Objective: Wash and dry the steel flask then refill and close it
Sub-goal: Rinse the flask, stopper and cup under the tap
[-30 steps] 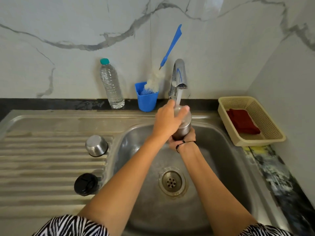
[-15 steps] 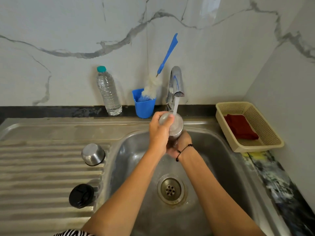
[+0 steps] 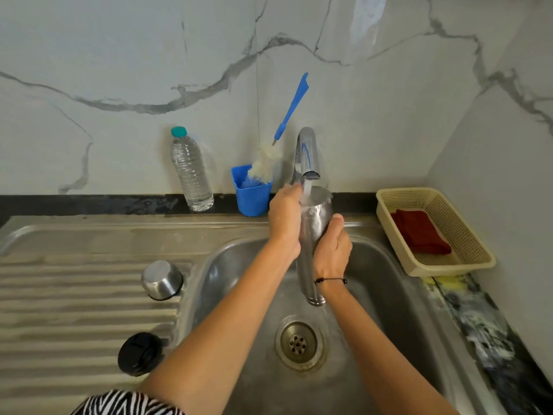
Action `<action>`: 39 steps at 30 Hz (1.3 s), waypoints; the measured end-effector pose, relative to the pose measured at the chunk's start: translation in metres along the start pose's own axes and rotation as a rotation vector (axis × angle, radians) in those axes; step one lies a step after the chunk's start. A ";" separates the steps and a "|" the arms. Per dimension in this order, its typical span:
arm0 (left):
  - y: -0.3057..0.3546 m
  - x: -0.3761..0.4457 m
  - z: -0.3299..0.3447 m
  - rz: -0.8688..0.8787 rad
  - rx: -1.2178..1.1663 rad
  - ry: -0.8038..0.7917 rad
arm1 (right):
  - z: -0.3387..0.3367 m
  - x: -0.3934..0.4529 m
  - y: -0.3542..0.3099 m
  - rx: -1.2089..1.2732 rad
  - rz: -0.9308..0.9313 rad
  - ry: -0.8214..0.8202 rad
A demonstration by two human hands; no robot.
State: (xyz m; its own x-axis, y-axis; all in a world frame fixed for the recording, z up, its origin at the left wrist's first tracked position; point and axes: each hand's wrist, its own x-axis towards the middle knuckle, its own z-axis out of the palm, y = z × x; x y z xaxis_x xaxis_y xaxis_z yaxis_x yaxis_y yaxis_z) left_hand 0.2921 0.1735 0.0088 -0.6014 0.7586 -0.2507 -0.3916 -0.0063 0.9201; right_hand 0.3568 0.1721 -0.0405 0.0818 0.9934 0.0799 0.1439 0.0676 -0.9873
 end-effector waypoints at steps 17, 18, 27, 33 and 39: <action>-0.013 -0.004 -0.017 0.183 0.107 0.157 | -0.003 0.005 -0.013 -0.164 -0.055 -0.418; -0.011 -0.005 -0.020 0.186 0.125 0.120 | -0.008 0.006 -0.011 -0.148 -0.065 -0.537; 0.004 -0.043 -0.043 0.308 0.422 -0.355 | -0.060 0.029 -0.031 -0.198 -0.110 -1.097; 0.048 -0.091 -0.059 0.355 0.644 -0.496 | -0.072 0.008 -0.069 -0.279 -0.263 -1.002; 0.078 -0.133 -0.081 0.607 0.815 -0.421 | -0.077 -0.029 -0.102 -0.145 -0.403 -0.965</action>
State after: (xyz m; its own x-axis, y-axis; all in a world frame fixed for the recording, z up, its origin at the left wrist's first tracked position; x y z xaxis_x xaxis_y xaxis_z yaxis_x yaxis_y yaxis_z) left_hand 0.2850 0.0194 0.0890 -0.1918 0.9374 0.2909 0.5593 -0.1392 0.8172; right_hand 0.4156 0.1295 0.0681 -0.8083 0.5565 0.1925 0.1074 0.4608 -0.8810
